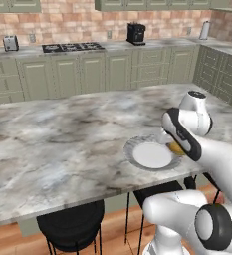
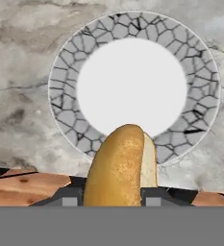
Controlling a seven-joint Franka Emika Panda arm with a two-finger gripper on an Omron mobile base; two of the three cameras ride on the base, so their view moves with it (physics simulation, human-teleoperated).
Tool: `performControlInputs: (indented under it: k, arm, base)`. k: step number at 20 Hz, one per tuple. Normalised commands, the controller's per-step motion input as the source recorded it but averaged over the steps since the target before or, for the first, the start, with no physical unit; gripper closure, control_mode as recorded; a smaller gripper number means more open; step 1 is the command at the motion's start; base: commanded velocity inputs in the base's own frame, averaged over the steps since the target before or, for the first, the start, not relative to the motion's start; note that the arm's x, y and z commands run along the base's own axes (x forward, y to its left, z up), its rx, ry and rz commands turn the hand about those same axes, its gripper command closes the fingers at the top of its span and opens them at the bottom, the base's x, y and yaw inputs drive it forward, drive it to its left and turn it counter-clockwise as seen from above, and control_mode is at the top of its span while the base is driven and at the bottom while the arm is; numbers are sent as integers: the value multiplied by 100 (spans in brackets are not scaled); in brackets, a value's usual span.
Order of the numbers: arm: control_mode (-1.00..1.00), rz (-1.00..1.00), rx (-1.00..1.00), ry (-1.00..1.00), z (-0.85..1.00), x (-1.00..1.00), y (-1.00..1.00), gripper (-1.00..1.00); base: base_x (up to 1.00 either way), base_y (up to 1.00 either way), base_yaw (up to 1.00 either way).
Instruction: Move the hot dog bun to the plate on the dining table and place the condiment next to that plate. Then navigate to the fridge and take the sausage and place it on the plate as well.
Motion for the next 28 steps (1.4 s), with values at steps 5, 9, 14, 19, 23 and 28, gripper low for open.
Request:
performControlInputs:
  k: [5,9,14,19,23,28]
  arm:
    - [-100,7,0,0,-60,78,-9,100]
    - [-100,1,-2,-1,-37,29,-3,100]
    - [-100,0,-4,-2,-18,24,0,100]
    - [-100,0,-4,-3,-36,11,0,100]
    - [-100,0,-3,-1,-39,24,0,100]
    - [-100,1,-1,0,-32,51,-1,100]
  base:
    - [0,0,0]
    - [0,0,0]
    - [0,0,0]
    - [0,0,0]
    - [0,0,0]
    - [0,0,0]
